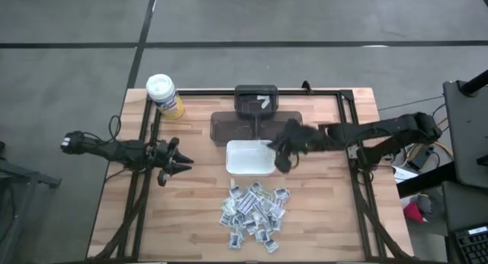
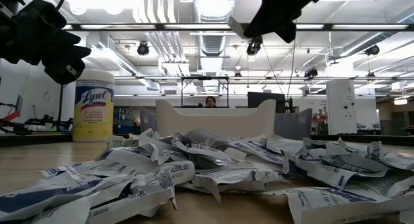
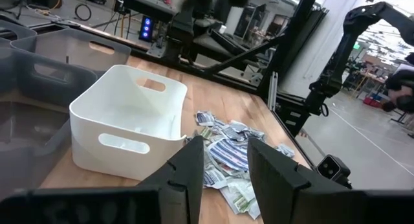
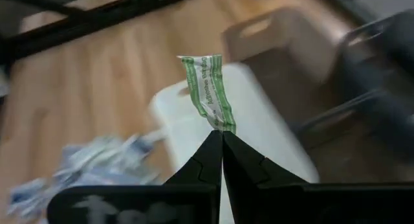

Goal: Pick & Place First Aid Supplies
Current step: Put the green bandage into the top black bin

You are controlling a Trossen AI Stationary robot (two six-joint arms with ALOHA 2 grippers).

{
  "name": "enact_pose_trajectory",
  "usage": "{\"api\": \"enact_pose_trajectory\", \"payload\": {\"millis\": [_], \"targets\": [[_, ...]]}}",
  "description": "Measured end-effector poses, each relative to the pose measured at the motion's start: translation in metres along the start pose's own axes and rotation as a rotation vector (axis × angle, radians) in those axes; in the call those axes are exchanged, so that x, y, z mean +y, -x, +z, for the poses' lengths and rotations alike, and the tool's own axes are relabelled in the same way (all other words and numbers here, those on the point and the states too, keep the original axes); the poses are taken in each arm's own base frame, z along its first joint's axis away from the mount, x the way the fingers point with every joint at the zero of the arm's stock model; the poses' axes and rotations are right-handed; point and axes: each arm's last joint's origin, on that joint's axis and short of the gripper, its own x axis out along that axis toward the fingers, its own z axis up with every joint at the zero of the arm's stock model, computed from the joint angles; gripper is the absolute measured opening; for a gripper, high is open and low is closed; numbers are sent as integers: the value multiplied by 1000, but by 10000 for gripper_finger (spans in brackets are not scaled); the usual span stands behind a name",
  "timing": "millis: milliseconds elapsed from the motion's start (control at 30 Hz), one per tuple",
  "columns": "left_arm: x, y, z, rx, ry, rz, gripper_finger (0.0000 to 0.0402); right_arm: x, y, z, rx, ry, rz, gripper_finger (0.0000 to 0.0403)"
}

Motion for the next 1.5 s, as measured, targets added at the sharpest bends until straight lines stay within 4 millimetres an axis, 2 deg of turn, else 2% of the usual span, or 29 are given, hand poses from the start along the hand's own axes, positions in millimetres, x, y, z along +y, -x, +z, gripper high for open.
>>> {"api": "enact_pose_trajectory", "payload": {"millis": [233, 400, 567, 733, 867, 1000, 1200, 1500], "targets": [[0, 0, 0, 0, 0, 1, 115, -49, -5, 30, -59, 138, -153, 8], [0, 0, 0, 0, 0, 1, 115, -82, -20, 52, -28, 326, -263, 8], [0, 0, 0, 0, 1, 0, 115, -117, -44, 73, 41, 467, -377, 8], [0, 0, 0, 0, 15, 1, 115, -154, -72, 90, 178, 511, -433, 8], [0, 0, 0, 0, 26, 0, 115, -184, -97, 96, 327, 497, -435, 8], [0, 0, 0, 0, 27, 1, 115, -209, -121, 95, 446, 448, -359, 8], [1, 0, 0, -9, 32, 20, 115, -234, -149, 91, 622, 387, -289, 8], [1, 0, 0, -12, 32, 24, 115, -243, -177, 93, 746, 324, -146, 8]]}}
